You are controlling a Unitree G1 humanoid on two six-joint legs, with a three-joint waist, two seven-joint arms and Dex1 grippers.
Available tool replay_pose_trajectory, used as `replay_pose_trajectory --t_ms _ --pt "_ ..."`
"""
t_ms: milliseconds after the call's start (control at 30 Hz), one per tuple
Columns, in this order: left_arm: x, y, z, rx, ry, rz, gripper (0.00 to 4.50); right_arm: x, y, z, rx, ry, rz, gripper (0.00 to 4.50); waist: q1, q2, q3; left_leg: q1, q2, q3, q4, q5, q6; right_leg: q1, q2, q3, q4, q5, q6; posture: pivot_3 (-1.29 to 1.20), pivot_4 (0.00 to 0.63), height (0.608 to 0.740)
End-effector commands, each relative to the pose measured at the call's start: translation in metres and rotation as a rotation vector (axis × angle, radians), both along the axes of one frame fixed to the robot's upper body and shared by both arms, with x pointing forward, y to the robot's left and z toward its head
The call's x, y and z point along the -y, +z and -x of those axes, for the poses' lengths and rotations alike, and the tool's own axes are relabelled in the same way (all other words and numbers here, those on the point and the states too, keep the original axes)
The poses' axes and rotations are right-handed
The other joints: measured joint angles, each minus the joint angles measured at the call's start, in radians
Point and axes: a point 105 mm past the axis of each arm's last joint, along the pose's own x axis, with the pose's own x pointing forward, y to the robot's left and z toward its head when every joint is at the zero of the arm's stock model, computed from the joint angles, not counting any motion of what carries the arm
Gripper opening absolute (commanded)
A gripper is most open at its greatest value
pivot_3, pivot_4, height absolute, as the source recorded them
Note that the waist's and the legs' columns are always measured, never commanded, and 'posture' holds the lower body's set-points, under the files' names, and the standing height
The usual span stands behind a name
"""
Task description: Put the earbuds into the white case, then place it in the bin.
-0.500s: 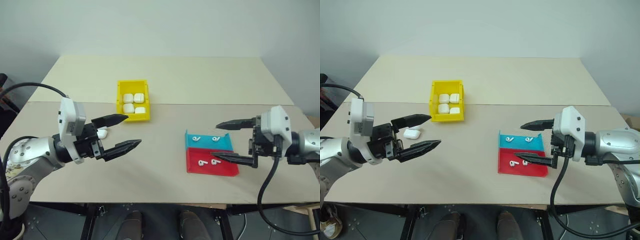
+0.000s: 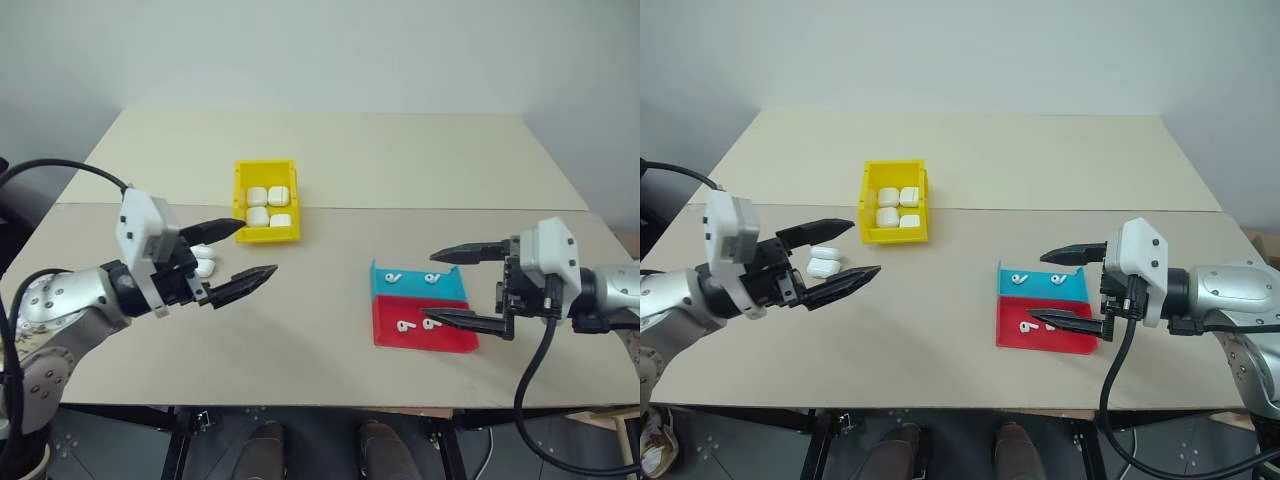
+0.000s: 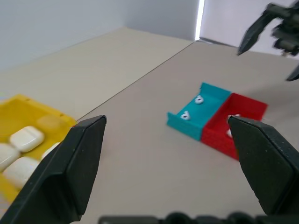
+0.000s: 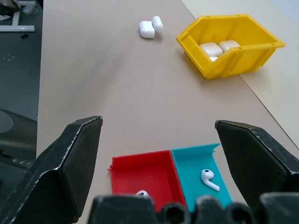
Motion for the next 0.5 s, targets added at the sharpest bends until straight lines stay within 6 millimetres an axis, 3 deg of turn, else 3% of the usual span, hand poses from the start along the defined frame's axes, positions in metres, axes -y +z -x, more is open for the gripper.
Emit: replay_pose_trajectory --t_ms 33,167,300,500 --pt "-0.005 0.012 -0.009 0.066 0.163 -0.083 4.5 -0.004 0.008 0.002 0.05 0.024 -0.01 4.46 0.0 0.0 0.0 0.0 0.0 -0.001 0.0 0.0 0.0 0.0 0.0 0.0 0.0 0.0 0.0 0.0 0.15 0.74" --pt "-0.018 0.012 -0.023 -0.104 0.263 -0.122 4.5 -0.008 0.01 -0.001 0.045 0.036 -0.001 4.46 0.0 -0.001 0.0 0.0 0.0 -0.003 0.0 0.0 0.0 0.0 0.0 0.0 0.001 0.0 0.0 0.0 0.15 0.74" --pt "-0.051 -0.01 -0.038 -0.461 0.465 -0.288 4.5 -0.011 0.009 0.002 0.029 0.058 -0.009 4.46 0.0 -0.002 0.001 0.0 -0.001 -0.004 0.001 0.0 0.0 0.0 0.0 -0.001 0.001 0.0 0.001 0.0 0.15 0.74" --pt "-0.062 -0.008 -0.049 -0.573 0.543 -0.279 4.5 -0.017 0.003 0.001 0.02 0.062 -0.027 4.46 -0.003 -0.002 0.001 -0.002 -0.001 -0.007 0.0 0.0 0.0 -0.004 0.0 0.001 0.002 -0.001 0.002 0.0 0.15 0.74"
